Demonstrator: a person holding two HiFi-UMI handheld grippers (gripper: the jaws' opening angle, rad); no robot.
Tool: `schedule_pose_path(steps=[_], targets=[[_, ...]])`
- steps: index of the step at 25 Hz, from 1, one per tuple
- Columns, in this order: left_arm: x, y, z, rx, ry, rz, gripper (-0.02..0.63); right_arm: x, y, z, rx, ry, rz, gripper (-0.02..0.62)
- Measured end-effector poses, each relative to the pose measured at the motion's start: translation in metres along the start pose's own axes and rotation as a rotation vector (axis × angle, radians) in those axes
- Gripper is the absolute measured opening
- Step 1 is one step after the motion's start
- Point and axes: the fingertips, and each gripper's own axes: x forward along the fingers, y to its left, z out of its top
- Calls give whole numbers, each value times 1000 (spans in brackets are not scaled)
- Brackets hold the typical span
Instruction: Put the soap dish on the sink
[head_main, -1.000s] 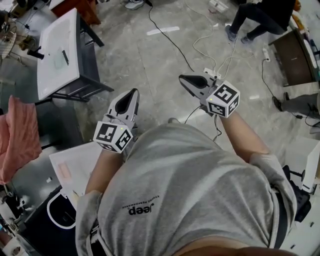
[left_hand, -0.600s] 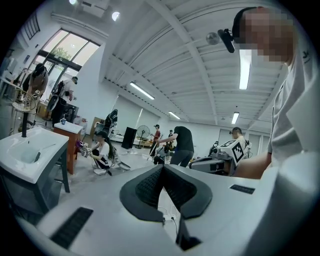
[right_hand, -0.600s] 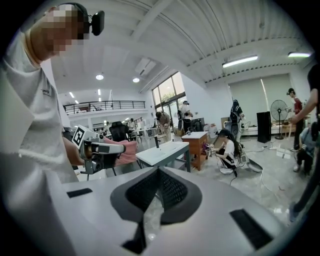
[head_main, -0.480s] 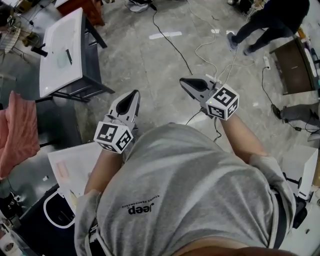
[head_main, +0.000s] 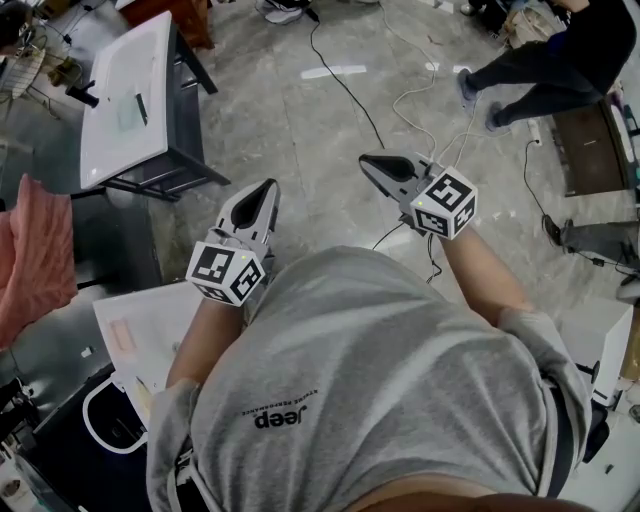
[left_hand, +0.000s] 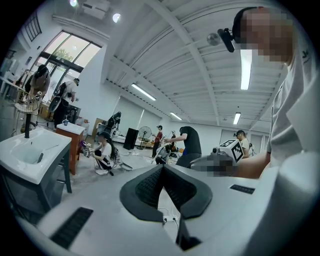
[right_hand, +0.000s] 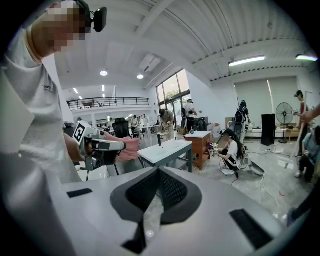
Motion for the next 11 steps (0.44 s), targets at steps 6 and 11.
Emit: schedule_pose_path(steps=[6,11], targets=[[-3,1,1,0,-2,3,3,1,2,2,-2,-1,3,49],[-4,-1,-1,2,-5,5,3,1,4,1,-4,-6,6,49]])
